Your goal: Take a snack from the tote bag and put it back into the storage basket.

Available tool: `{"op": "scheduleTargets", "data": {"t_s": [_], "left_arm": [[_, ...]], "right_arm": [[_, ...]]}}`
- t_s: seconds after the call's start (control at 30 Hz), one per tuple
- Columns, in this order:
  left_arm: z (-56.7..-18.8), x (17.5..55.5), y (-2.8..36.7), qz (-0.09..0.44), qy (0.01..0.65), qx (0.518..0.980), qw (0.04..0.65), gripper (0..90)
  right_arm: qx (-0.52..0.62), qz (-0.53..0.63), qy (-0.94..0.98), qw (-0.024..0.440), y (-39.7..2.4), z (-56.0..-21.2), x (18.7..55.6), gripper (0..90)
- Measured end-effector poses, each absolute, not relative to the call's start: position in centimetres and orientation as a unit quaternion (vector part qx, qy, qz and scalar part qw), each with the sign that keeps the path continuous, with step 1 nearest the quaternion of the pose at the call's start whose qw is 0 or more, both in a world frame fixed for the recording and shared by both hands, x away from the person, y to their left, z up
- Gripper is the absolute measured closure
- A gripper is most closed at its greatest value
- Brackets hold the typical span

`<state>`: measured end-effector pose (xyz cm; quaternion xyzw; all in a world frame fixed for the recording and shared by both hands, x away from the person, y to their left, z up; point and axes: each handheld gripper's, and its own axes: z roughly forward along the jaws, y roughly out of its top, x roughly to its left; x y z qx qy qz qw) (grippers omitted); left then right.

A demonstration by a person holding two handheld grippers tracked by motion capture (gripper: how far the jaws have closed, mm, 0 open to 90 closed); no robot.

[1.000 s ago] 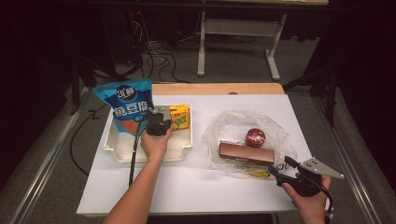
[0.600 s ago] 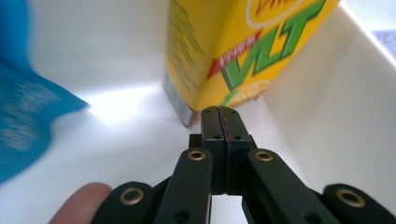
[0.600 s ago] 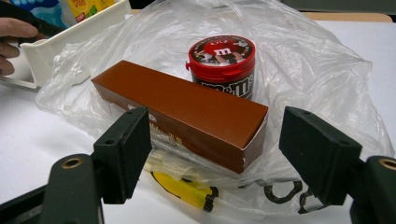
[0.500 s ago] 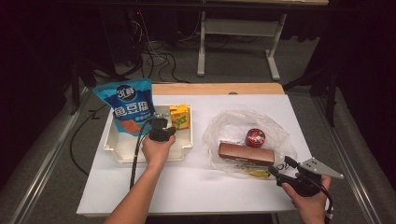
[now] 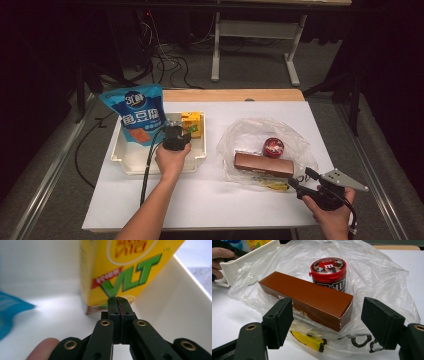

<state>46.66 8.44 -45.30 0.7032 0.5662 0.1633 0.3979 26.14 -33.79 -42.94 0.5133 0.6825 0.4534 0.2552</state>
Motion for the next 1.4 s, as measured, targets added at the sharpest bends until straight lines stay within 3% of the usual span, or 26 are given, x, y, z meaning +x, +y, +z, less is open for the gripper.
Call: {"op": "scheduleTargets", "data": {"t_s": [0.17,0.37,0.67,1.1,1.23,1.4], "left_arm": [[-45.3,47.4,10.7,0.188,0.615,0.655,0.396,90.0],[-45.1,48.3,9.5,0.222,0.597,0.652,0.412,90.0],[-46.5,49.1,9.6,0.186,0.603,0.657,0.412,90.0],[-46.7,49.2,9.6,0.180,0.608,0.655,0.412,90.0],[-45.7,48.2,9.7,0.193,0.591,0.666,0.412,90.0],[-44.5,46.0,10.3,0.207,0.570,0.666,0.435,90.0]], "right_arm": [[0.514,0.452,0.683,0.254,-33.8,-43.0,26.2,26.6],[0.513,0.450,0.686,0.254,-33.6,-43.1,26.2,27.2],[0.514,0.447,0.687,0.252,-33.7,-43.3,26.3,27.6],[0.514,0.442,0.691,0.251,-33.5,-43.4,26.4,28.7],[0.526,0.430,0.685,0.264,-33.7,-43.5,26.4,34.0],[0.540,0.433,0.675,0.257,-34.5,-43.7,26.5,47.7]]}}
